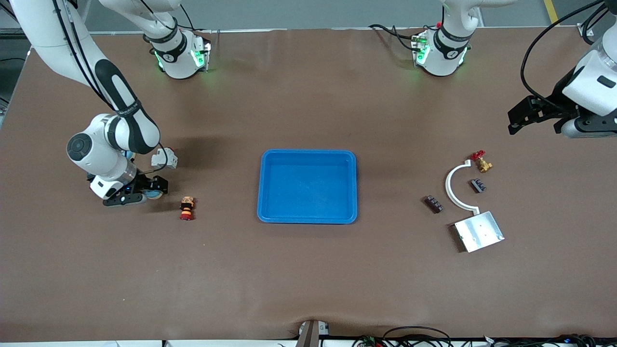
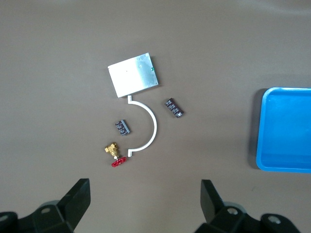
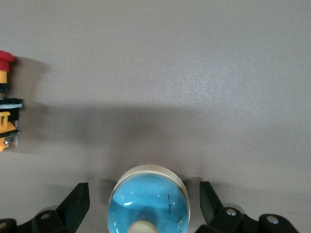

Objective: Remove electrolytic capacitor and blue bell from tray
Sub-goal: 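Lower the bell beside the white block with the right gripper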

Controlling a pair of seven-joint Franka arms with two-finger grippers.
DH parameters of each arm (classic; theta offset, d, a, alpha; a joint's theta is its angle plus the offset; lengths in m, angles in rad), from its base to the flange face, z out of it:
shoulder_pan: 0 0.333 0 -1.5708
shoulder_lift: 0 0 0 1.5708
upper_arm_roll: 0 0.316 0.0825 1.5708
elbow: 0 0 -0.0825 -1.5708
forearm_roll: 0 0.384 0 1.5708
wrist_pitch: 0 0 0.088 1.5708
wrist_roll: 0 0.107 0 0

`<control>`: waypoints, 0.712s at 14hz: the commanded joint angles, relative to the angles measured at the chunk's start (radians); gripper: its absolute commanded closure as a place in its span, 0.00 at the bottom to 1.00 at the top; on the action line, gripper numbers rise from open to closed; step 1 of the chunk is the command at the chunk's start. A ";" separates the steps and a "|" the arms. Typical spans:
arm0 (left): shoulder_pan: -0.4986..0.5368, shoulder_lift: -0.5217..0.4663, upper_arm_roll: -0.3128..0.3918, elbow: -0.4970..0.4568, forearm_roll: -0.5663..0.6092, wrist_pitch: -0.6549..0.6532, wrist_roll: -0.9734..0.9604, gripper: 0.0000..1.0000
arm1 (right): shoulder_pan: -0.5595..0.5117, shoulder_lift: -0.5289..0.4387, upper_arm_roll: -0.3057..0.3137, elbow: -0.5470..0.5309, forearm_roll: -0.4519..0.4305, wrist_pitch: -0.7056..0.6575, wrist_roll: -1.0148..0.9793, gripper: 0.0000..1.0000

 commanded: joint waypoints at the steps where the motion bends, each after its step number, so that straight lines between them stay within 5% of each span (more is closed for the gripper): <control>1: 0.006 -0.017 -0.006 -0.020 -0.019 0.011 0.004 0.00 | 0.029 -0.052 0.006 0.009 0.024 -0.070 0.046 0.00; 8: -0.001 -0.006 -0.009 -0.011 -0.019 0.025 0.001 0.00 | 0.168 -0.321 0.000 0.029 0.003 -0.422 0.323 0.00; 10: -0.002 -0.008 -0.010 -0.009 -0.017 0.025 0.001 0.00 | 0.154 -0.370 -0.005 0.089 -0.086 -0.569 0.323 0.00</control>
